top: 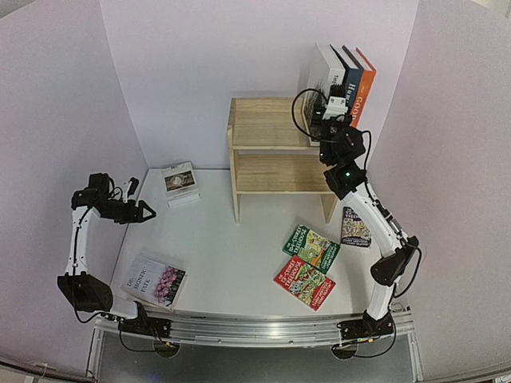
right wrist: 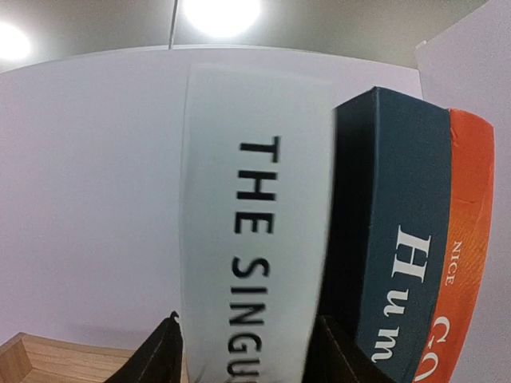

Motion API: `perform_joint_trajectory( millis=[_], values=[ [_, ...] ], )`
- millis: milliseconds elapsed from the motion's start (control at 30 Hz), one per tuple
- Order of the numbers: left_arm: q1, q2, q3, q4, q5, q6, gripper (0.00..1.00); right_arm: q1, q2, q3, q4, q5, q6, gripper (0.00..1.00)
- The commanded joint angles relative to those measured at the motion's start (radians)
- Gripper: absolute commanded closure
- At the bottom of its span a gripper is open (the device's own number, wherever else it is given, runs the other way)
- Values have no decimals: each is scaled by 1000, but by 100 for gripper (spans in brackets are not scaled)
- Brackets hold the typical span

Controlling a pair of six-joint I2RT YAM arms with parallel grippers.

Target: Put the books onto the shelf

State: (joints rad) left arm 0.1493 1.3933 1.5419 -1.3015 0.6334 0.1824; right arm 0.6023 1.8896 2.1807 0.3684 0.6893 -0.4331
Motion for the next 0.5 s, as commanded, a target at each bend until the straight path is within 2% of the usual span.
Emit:
perform_joint_trajectory(
  millis=[0,233,467],
  values=[
    [-4,-31,-9,11,54,1,15,-10,-20,0,40,12,15,37],
    [-5,-28,-14,0,95,11,14,-9,-53,-48,58,35,23,36],
    [-4,-23,-16,-1,110,13,15,15,-78,-132,155,34,-7,47]
  ],
)
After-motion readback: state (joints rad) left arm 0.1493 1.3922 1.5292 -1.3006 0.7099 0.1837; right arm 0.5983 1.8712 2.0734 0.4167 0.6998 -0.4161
